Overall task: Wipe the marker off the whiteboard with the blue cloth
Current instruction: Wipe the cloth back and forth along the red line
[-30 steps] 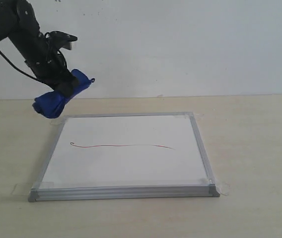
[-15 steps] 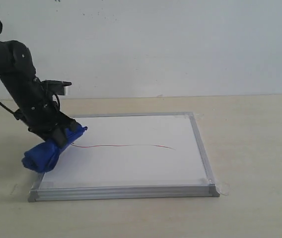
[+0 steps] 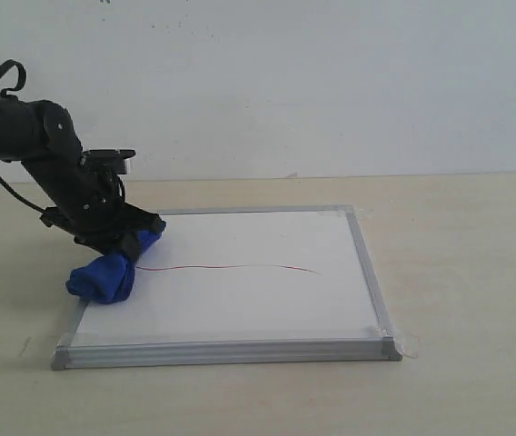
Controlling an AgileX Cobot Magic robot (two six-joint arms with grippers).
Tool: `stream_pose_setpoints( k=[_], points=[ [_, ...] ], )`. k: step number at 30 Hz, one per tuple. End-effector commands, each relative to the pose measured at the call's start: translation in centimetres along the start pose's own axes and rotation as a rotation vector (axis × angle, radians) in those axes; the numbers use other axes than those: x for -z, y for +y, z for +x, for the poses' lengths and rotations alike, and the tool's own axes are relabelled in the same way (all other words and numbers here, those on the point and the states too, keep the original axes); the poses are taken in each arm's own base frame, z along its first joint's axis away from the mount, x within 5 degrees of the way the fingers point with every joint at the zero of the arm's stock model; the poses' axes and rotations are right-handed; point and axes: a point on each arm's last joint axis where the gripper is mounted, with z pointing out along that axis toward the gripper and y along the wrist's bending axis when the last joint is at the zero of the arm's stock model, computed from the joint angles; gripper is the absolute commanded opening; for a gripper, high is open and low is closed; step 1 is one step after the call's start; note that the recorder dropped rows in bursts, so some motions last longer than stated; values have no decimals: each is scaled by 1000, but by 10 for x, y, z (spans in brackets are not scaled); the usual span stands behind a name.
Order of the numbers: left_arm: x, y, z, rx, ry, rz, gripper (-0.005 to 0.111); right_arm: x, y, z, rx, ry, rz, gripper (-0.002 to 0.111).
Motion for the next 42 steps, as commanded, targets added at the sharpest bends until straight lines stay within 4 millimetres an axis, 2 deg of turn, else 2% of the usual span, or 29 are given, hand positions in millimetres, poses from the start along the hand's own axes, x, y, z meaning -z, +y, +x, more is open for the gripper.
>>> stream_pose_setpoints(
  k=[1, 6, 9, 14, 17, 19, 21, 22, 23, 25, 27, 28, 29, 31, 36, 38, 40, 42],
  points=[
    [-16, -15, 1, -33, 9, 3, 4, 1, 0, -1, 3, -10, 6, 1],
    [-29, -42, 5, -91, 45, 22, 4, 1, 0, -1, 3, -10, 6, 1],
    [-39, -66, 10, -145, 73, 37, 4, 1, 0, -1, 3, -10, 6, 1],
    [-39, -101, 20, -261, 136, 74, 4, 1, 0, -1, 3, -10, 6, 1],
    [-33, -106, 20, -332, 137, 75, 4, 1, 0, -1, 3, -10, 6, 1],
    [-30, -97, 17, -351, 120, 27, 4, 1, 0, -1, 3, -10, 6, 1],
    [-28, -79, 12, -311, 101, -58, 4, 1, 0, -1, 3, -10, 6, 1],
    [-26, -66, 9, -274, 90, -111, 4, 1, 0, -1, 3, -10, 6, 1],
    [-23, -37, 4, -186, 79, -199, 4, 1, 0, -1, 3, -10, 6, 1],
    [-16, -2, 0, -92, 62, -257, 4, 1, 0, -1, 3, -10, 6, 1],
    [-13, 13, 0, -42, 56, -254, 4, 1, 0, -1, 3, -10, 6, 1],
    [-13, 14, 0, -33, 56, -247, 4, 1, 0, -1, 3, -10, 6, 1],
    [-14, 7, 0, -47, 57, -218, 4, 1, 0, -1, 3, -10, 6, 1],
    [-19, -20, 0, -105, 60, -121, 4, 1, 0, -1, 3, -10, 6, 1],
    [-26, -115, 13, -328, 100, 66, 4, 1, 0, -1, 3, -10, 6, 1],
    [-27, -129, 14, -375, 80, 68, 4, 1, 0, -1, 3, -10, 6, 1],
    [-28, -126, 12, -356, 62, 55, 4, 1, 0, -1, 3, -10, 6, 1],
    [-27, -115, 9, -322, 53, 24, 4, 1, 0, -1, 3, -10, 6, 1]
  ],
)
